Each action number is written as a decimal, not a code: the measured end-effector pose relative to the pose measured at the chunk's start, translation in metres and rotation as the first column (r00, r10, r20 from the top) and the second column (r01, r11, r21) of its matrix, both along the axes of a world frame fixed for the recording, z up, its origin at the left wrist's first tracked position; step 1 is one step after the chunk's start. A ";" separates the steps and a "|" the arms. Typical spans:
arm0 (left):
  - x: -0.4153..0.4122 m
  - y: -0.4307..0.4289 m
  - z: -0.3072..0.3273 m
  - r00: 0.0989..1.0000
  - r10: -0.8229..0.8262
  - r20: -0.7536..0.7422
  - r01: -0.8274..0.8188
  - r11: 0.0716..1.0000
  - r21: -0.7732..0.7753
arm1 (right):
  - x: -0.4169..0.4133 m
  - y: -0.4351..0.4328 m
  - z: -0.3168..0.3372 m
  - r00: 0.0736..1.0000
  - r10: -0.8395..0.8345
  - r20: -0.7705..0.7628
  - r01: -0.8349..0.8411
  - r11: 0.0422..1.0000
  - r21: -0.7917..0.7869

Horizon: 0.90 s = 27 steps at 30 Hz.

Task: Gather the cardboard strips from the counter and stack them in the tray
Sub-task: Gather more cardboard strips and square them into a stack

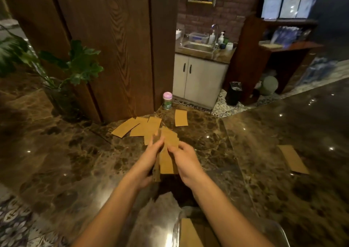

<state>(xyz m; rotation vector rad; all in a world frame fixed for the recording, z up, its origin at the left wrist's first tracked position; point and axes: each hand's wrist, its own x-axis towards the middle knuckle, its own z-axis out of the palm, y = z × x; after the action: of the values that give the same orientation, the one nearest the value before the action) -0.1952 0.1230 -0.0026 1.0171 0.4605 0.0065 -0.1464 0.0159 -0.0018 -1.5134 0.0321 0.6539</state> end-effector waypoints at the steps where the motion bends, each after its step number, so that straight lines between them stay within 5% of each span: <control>1: -0.001 -0.017 0.008 0.999 -0.005 0.032 0.007 0.998 -0.057 | -0.003 -0.003 0.002 0.994 -0.050 0.098 0.053 0.998 -0.024; 4: -0.003 -0.053 0.026 0.991 0.063 0.122 -0.040 0.983 -0.181 | -0.012 -0.027 0.013 0.868 -0.039 0.495 0.172 0.959 -0.227; 6: -0.005 -0.070 0.034 0.976 0.097 0.194 -0.042 0.962 -0.271 | -0.018 -0.045 0.023 0.814 0.056 0.578 0.186 0.918 -0.350; 11: -0.012 -0.095 0.061 0.956 -0.023 0.292 0.113 0.948 -0.299 | -0.037 -0.112 0.057 0.749 0.144 0.646 -0.015 0.979 -0.202; 15: -0.012 -0.109 0.071 0.946 -0.183 0.267 0.261 0.920 -0.293 | -0.045 -0.165 0.082 0.485 0.570 0.663 -0.255 0.818 -0.516; 21: -0.013 -0.141 0.073 0.850 -0.447 0.281 0.520 0.798 -0.305 | -0.043 -0.200 0.115 0.381 0.678 0.628 -0.182 0.722 -0.668; 27: -0.020 -0.160 0.080 0.891 -0.360 0.276 0.441 0.828 -0.345 | -0.052 -0.217 0.120 0.247 0.804 0.542 -0.117 0.580 -0.806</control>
<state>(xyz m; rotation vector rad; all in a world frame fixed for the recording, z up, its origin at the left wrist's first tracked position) -0.2149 -0.0372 0.0771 0.6804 0.0447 -0.3524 -0.1982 -0.2012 0.1184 -2.4392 -1.3147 0.1958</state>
